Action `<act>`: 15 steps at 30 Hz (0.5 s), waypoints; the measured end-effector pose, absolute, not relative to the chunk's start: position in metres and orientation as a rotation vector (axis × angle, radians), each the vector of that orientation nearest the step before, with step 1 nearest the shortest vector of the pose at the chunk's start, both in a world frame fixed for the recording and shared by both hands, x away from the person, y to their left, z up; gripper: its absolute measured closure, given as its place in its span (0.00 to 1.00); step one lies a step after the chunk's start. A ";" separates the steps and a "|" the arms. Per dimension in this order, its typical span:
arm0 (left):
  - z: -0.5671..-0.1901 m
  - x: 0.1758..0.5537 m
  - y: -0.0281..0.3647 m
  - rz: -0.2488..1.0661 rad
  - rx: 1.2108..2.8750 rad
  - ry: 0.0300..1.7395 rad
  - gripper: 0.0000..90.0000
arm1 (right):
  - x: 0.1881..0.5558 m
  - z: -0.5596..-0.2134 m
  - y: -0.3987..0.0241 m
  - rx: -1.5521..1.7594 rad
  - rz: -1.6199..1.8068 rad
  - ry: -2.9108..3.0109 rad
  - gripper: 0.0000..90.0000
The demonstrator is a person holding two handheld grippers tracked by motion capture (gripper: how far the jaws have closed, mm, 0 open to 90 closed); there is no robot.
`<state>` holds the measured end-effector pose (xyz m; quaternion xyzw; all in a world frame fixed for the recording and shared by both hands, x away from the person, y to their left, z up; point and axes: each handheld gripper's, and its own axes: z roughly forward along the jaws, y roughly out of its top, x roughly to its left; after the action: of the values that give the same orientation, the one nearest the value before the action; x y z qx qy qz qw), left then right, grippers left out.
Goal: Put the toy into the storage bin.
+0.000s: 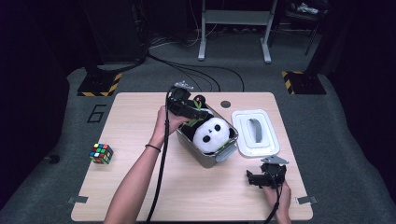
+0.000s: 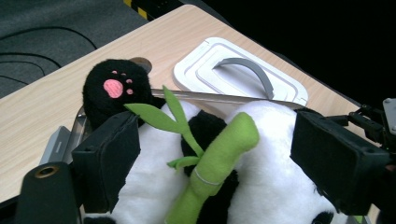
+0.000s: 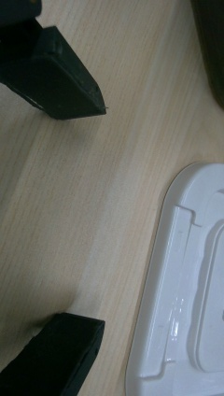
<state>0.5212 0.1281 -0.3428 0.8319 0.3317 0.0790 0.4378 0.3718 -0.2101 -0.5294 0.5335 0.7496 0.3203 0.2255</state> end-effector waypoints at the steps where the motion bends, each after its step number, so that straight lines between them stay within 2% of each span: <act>1: -0.344 0.520 0.126 0.203 2.070 0.824 0.17 | 0.372 -0.529 -0.210 1.472 0.883 2.066 0.00; 6: -0.355 0.521 0.114 0.228 2.127 0.836 0.13 | 0.372 -0.529 -0.210 1.471 0.880 2.070 0.00; 10: -0.367 0.522 0.105 0.234 2.170 0.847 0.17 | 0.372 -0.529 -0.210 1.467 0.881 2.070 0.00; 15: -0.383 0.522 0.096 0.231 2.221 0.860 0.16 | 0.372 -0.529 -0.210 1.468 0.879 2.073 0.00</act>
<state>0.5220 0.0962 -0.3833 0.8639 0.3343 0.0897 0.3658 0.3717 -0.2104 -0.5292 0.5321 0.7516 0.3185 0.2250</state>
